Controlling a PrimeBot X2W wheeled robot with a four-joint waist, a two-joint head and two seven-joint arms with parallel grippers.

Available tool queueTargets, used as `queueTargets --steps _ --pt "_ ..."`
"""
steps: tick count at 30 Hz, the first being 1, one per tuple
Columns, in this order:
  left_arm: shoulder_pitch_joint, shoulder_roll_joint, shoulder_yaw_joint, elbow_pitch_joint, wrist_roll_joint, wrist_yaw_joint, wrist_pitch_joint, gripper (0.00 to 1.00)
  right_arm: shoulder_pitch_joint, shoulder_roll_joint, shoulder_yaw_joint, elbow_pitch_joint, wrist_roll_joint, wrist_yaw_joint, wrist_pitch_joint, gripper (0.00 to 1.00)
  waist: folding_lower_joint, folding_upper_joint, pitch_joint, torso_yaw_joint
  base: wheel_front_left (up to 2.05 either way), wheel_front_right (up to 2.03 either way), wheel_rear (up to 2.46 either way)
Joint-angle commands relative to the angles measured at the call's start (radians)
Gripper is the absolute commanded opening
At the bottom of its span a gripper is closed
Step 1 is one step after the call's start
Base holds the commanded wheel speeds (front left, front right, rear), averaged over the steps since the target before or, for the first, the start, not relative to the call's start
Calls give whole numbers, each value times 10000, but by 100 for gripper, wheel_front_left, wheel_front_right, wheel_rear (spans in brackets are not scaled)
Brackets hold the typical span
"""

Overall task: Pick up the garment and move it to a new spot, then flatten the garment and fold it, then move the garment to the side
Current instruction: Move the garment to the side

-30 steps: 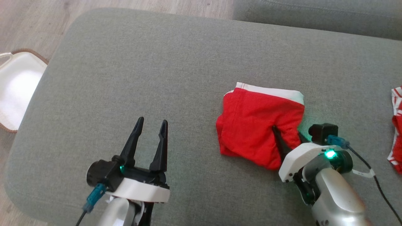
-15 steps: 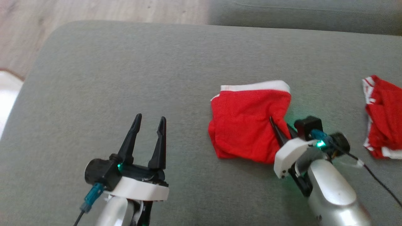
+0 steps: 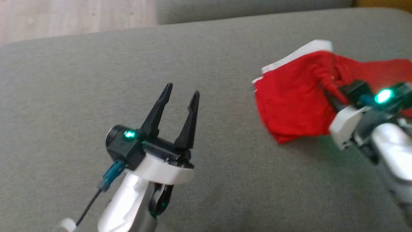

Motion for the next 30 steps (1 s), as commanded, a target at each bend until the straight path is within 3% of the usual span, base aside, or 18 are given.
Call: queueTargets --steps 1,8,12,20,30 --pt "-420 43 207 -337 -36 72 -51 100 -373 -431 224 -356 182 -7 87 0 0 0 468 -421 0 0 0" --pt "-1136 43 -45 -478 -24 67 -51 100 -1120 -2585 1052 -673 836 -7 363 0 0 0 1450 -855 0 0 0" --pt "-1387 43 -55 -580 -79 55 -51 100 -1440 -3433 1043 -539 1050 -7 558 0 0 0 1870 -925 0 0 0" --pt "-1629 43 -88 -584 -137 16 -51 100 -1616 -4031 841 -273 903 -7 1038 0 0 0 2249 -797 0 0 0" --pt "-1698 43 119 -561 -177 -27 -51 100 -1513 -4297 626 -181 681 -7 1609 0 0 0 2356 -547 0 0 0"
